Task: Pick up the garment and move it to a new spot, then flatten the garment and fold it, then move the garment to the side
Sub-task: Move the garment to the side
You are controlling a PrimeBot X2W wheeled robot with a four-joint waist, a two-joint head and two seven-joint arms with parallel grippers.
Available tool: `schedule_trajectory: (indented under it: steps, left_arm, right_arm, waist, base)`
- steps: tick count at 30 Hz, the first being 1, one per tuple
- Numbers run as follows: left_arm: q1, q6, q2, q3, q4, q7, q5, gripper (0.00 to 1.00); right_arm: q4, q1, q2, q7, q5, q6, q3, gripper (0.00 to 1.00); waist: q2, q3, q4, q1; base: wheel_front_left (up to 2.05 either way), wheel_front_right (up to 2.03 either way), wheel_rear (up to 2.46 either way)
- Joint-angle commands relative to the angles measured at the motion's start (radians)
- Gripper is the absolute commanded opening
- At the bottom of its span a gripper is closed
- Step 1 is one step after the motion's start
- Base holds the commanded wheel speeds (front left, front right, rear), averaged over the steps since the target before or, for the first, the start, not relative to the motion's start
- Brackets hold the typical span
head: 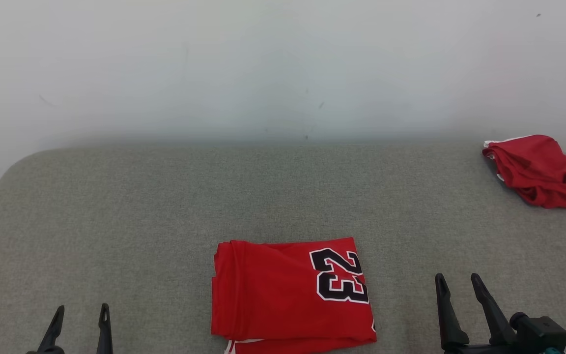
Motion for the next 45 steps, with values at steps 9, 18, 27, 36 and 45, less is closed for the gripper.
schedule_trajectory:
  steps: [9, 18, 27, 36, 45]
  left_arm:
    - [0.009, 0.02, 0.001, -0.002, -0.016, 0.008, -0.002, 1.0]
    - [0.01, 0.03, -0.002, -0.004, -0.023, -0.003, -0.011, 1.0]
    - [-0.029, 0.038, -0.041, -0.026, 0.002, -0.034, -0.012, 1.0]
    - [-0.077, 0.022, -0.068, -0.078, 0.047, -0.045, -0.006, 1.0]
    - [-0.116, 0.003, -0.068, -0.101, 0.094, -0.058, -0.013, 1.0]
  right_arm:
    - [-0.002, 0.01, 0.003, 0.013, -0.006, 0.003, -0.002, 1.0]
    - [0.004, 0.005, 0.004, 0.025, -0.005, 0.003, 0.005, 1.0]
    - [0.18, -0.137, 0.003, 0.14, 0.071, 0.003, 0.084, 1.0]
    - [0.498, -0.31, 0.003, 0.104, 0.138, 0.003, 0.117, 1.0]
    - [0.851, -0.455, 0.003, 0.05, 0.188, 0.003, 0.179, 1.0]
  waist:
    - [0.0, 0.004, -0.004, 0.0]
    - [0.0, 0.007, -0.001, 0.0]
    - [0.0, 0.02, 0.042, 0.0]
    - [0.0, 0.034, 0.125, 0.0]
    - [0.0, 0.054, 0.179, 0.0]
  base:
    - [0.0, 0.0, 0.0]
    - [0.0, 0.0, 0.0]
    - [0.0, 0.0, 0.0]
    - [0.0, 0.0, 0.0]
    - [0.0, 0.0, 0.0]
